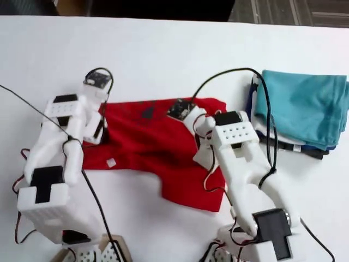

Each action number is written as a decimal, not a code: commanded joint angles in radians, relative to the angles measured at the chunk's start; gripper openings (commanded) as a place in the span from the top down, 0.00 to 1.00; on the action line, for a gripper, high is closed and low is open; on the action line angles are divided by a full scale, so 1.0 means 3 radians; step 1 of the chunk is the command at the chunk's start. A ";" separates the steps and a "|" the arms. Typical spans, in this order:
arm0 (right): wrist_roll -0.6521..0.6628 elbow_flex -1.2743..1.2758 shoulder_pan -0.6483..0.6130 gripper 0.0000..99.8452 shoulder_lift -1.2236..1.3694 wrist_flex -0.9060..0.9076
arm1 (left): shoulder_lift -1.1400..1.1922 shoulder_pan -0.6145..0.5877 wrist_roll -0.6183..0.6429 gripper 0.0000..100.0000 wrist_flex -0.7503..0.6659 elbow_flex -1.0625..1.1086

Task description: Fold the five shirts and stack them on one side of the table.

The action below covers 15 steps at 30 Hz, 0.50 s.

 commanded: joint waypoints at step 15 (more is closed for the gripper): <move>0.0005 0.0849 -0.0432 0.98 -0.1046 0.0207 | -0.0020 -0.0317 0.0031 0.79 0.0215 -0.0381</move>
